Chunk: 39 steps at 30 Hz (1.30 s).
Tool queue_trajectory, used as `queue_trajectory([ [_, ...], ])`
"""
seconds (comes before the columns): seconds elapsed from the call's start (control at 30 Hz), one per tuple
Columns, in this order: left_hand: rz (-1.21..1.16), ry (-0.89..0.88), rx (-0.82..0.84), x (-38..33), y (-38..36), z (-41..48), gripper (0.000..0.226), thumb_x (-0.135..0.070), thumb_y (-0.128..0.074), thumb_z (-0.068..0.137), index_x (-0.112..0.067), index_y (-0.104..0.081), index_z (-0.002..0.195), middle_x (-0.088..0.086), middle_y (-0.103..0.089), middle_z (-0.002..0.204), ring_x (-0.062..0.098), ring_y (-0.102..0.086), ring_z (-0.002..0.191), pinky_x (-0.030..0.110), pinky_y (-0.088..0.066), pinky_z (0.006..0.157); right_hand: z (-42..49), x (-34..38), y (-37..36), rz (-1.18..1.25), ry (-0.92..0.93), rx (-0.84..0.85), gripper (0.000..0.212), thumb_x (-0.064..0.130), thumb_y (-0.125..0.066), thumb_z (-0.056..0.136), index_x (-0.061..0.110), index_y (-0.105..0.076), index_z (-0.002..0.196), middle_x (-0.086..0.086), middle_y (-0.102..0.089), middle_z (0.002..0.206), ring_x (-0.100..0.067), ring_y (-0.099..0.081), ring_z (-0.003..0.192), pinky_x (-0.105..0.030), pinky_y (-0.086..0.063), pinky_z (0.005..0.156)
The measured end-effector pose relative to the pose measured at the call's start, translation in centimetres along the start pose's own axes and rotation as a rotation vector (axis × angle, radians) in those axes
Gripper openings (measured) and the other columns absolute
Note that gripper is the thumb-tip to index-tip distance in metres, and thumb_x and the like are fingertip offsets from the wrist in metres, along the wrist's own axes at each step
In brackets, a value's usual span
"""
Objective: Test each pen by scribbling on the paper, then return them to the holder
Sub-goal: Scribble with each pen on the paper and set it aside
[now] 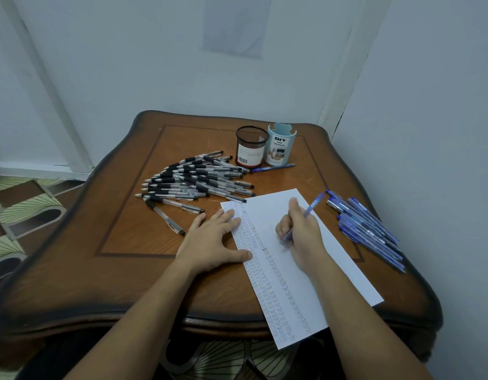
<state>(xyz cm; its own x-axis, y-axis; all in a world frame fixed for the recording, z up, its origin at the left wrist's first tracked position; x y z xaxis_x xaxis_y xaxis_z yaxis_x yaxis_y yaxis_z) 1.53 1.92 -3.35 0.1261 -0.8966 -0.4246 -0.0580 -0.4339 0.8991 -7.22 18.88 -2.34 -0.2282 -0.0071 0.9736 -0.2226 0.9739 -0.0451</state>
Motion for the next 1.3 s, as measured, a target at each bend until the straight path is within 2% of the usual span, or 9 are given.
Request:
queue_trajectory([
  [0.17,0.002,0.005,0.011,-0.1,0.0,-0.1,0.1,-0.083,-0.05,0.07,-0.034,-0.026,0.153,-0.013,-0.009,0.163,0.003,-0.002,0.149,0.039,0.007,0.12,-0.1,0.7,-0.3,-0.066,-0.01,0.047,0.039,0.046,-0.029,0.105,0.025,-0.06,0.114,0.0,-0.046,0.046,-0.011,-0.039,0.039,-0.025,-0.031,0.043],
  [0.47,0.009,0.003,0.016,-0.3,0.1,-0.1,0.115,-0.093,-0.032,0.054,-0.035,-0.025,0.153,-0.014,-0.009,0.163,0.002,-0.001,0.149,0.039,0.007,0.12,0.0,2.0,0.2,-0.05,0.027,0.084,0.018,0.035,-0.047,0.104,0.022,-0.058,0.11,-0.005,-0.052,0.059,-0.016,-0.038,0.046,-0.027,-0.03,0.045],
  [0.57,0.012,0.004,0.001,-0.2,0.1,-0.1,0.118,-0.094,-0.028,0.051,-0.035,-0.025,0.153,-0.014,-0.008,0.163,0.002,-0.002,0.149,0.039,0.007,0.12,1.4,2.7,1.7,-0.289,0.081,0.062,0.017,0.02,-0.052,0.103,0.021,-0.06,0.118,-0.004,-0.055,0.071,-0.014,-0.044,0.057,-0.025,-0.036,0.048],
  [0.7,0.005,-0.005,-0.007,-0.1,0.1,0.0,0.116,-0.093,-0.031,0.053,-0.035,-0.026,0.153,-0.014,-0.009,0.163,0.002,-0.002,0.149,0.038,0.007,0.12,3.5,5.0,4.6,-0.588,0.178,-0.02,0.033,0.009,-0.05,0.099,0.015,-0.062,0.129,0.001,-0.063,0.098,-0.013,-0.054,0.079,-0.029,-0.045,0.072],
  [0.8,0.008,-0.002,0.003,-0.2,0.1,-0.1,0.109,-0.091,-0.039,0.061,-0.034,-0.025,0.153,-0.013,-0.008,0.163,0.003,-0.002,0.149,0.039,0.007,0.12,4.8,6.5,6.2,-0.759,0.186,-0.122,0.036,0.008,-0.051,0.1,0.01,-0.059,0.135,-0.012,-0.064,0.127,-0.03,-0.061,0.109,-0.041,-0.051,0.089],
  [0.9,0.006,-0.006,0.001,-0.2,0.1,-0.1,0.113,-0.093,-0.033,0.057,-0.035,-0.024,0.153,-0.014,-0.007,0.163,0.002,-0.001,0.149,0.038,0.007,0.12,6.7,7.1,6.3,-0.835,0.185,-0.167,0.049,0.006,-0.058,0.098,0.013,-0.049,0.145,-0.01,-0.056,0.141,-0.03,-0.059,0.118,-0.034,-0.052,0.087],
  [1.03,-0.012,-0.006,0.0,-0.1,0.1,-0.1,0.109,-0.092,-0.038,0.061,-0.035,-0.023,0.153,-0.014,-0.006,0.163,0.002,0.001,0.148,0.038,0.009,0.119,8.4,7.3,5.3,-0.972,0.171,-0.168,0.057,0.009,-0.065,0.095,0.013,-0.044,0.148,-0.012,-0.057,0.139,-0.031,-0.06,0.116,-0.034,-0.052,0.085],
  [1.13,0.0,-0.004,0.007,-0.1,0.1,0.0,0.102,-0.087,-0.045,0.069,-0.036,-0.022,0.153,-0.014,-0.005,0.163,0.002,0.002,0.149,0.037,0.01,0.119,9.2,6.9,3.8,-1.171,0.138,-0.074,0.039,0.013,-0.057,0.1,0.004,-0.052,0.137,-0.018,-0.059,0.132,-0.034,-0.058,0.116,-0.039,-0.048,0.097],
  [1.3,0.011,-0.001,0.001,-0.2,0.2,0.0,0.094,-0.08,-0.051,0.077,-0.036,-0.022,0.154,-0.015,-0.004,0.163,0.002,0.002,0.149,0.038,0.011,0.119,10.5,6.2,3.2,-1.427,0.041,-0.054,0.023,0.011,-0.063,0.095,0.005,-0.06,0.118,-0.014,-0.06,0.102,-0.027,-0.058,0.091,-0.035,-0.05,0.086],
])
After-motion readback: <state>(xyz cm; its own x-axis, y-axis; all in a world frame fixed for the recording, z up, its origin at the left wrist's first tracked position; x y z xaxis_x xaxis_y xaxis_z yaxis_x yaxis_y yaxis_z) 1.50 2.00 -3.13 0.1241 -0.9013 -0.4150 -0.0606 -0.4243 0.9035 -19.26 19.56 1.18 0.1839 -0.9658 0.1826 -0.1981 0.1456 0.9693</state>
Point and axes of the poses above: each hand's wrist, its own z-axis towards the middle knuckle, its own y-axis out of the back of the hand, x = y × z, the point moved 7 cm from there along z, towards the middle knuckle
